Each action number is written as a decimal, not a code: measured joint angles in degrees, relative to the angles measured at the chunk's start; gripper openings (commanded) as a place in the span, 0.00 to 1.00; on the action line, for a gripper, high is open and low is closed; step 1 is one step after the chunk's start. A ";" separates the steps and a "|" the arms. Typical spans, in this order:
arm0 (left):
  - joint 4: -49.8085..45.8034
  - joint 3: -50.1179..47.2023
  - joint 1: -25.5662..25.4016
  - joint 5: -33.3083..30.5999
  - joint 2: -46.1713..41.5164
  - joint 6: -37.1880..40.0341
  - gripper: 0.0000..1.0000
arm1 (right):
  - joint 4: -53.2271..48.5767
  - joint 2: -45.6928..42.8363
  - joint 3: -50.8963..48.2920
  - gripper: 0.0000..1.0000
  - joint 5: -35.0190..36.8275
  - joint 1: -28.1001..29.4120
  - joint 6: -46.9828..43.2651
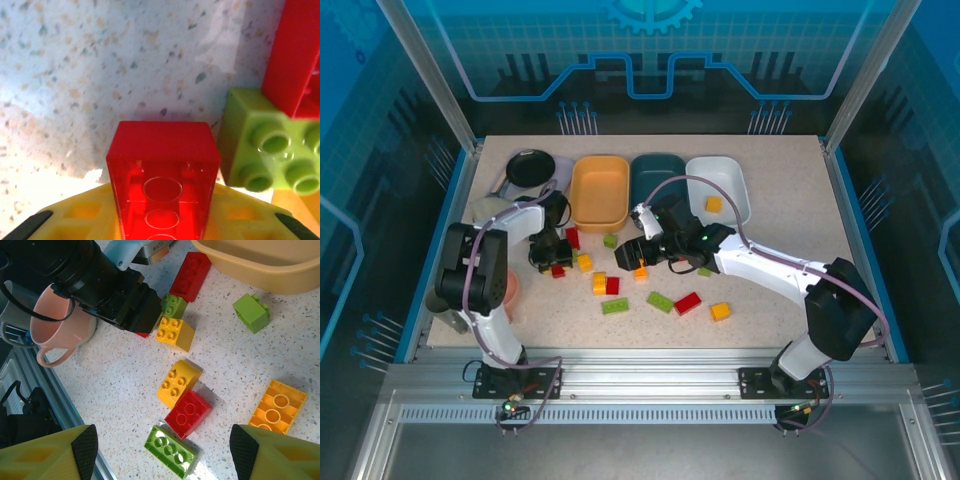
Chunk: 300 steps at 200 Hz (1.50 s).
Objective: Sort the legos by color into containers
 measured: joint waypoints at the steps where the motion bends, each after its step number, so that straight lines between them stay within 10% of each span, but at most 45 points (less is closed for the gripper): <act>1: -0.04 -0.07 0.00 0.00 -0.17 -0.11 0.32 | 0.02 0.00 0.00 0.72 0.04 0.00 0.00; 73: -8.87 11.56 -6.08 1.53 -10.45 -6.84 0.33 | 2.51 -2.99 0.02 0.74 6.64 -4.35 4.59; 178: -10.97 58.62 -5.88 2.36 31.93 -7.74 0.40 | -4.20 -0.96 4.50 0.73 11.80 -11.82 9.92; 260: -12.50 62.40 -5.81 5.07 36.22 -8.98 0.77 | -18.93 -9.07 -4.02 0.70 18.25 -15.45 9.35; 300: -5.99 48.89 -6.78 7.63 20.55 -12.48 0.92 | -24.35 -6.60 -5.79 0.67 19.12 -15.76 7.72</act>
